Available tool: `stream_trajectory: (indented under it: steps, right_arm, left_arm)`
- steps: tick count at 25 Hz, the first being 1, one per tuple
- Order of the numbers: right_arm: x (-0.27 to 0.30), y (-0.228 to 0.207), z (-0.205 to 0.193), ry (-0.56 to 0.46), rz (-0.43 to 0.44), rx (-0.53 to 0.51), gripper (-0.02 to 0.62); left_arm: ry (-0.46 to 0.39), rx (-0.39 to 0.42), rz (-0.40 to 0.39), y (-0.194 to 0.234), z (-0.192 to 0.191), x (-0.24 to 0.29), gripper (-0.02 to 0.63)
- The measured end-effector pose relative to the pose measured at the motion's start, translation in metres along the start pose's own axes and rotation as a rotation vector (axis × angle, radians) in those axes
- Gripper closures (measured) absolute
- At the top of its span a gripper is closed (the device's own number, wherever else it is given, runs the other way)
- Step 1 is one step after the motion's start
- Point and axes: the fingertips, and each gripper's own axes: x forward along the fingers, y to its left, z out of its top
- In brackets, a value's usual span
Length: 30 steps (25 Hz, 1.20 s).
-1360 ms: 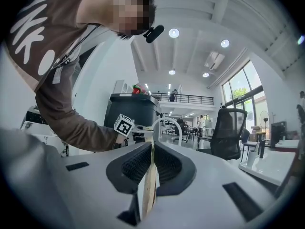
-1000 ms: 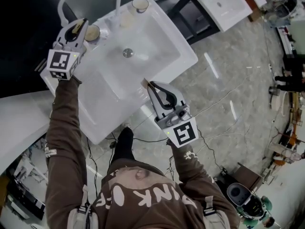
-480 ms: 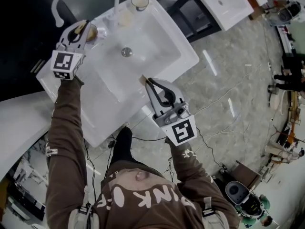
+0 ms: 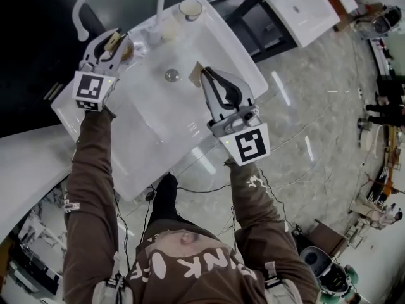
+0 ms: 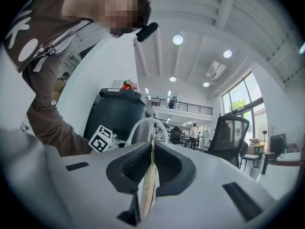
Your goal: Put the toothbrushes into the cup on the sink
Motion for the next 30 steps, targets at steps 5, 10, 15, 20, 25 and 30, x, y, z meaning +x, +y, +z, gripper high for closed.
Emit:
stream_trajectory:
  steps: [5,10,15,20,25,30]
  right_arm:
    - [0.043,-0.046,0.016,-0.052,-0.021,-0.031,0.569]
    - [0.085,-0.083,0.020,-0.080,-0.029,-0.054,0.569]
    - [0.117,-0.112,0.008,-0.038,-0.057,-0.079,0.569]
    - [0.150,-0.133,0.003,-0.075,-0.051,-0.082,0.571]
    - [0.178,-0.144,-0.024,-0.059,-0.051,-0.073,0.571]
    - [0.192,-0.151,-0.060,-0.018,-0.070,-0.041,0.571]
  left_arm:
    - [-0.006,0.008,-0.005,-0.002,0.005,0.000,0.509]
    - [-0.012,0.008,-0.005,-0.004,0.009,0.000,0.497]
    - [-0.016,0.009,-0.003,-0.005,0.014,-0.002,0.495]
    - [-0.033,0.015,0.004,-0.004,0.024,-0.008,0.494]
    - [-0.075,0.016,0.004,-0.005,0.044,-0.018,0.488]
    - [-0.113,0.018,-0.002,-0.008,0.064,-0.030,0.480]
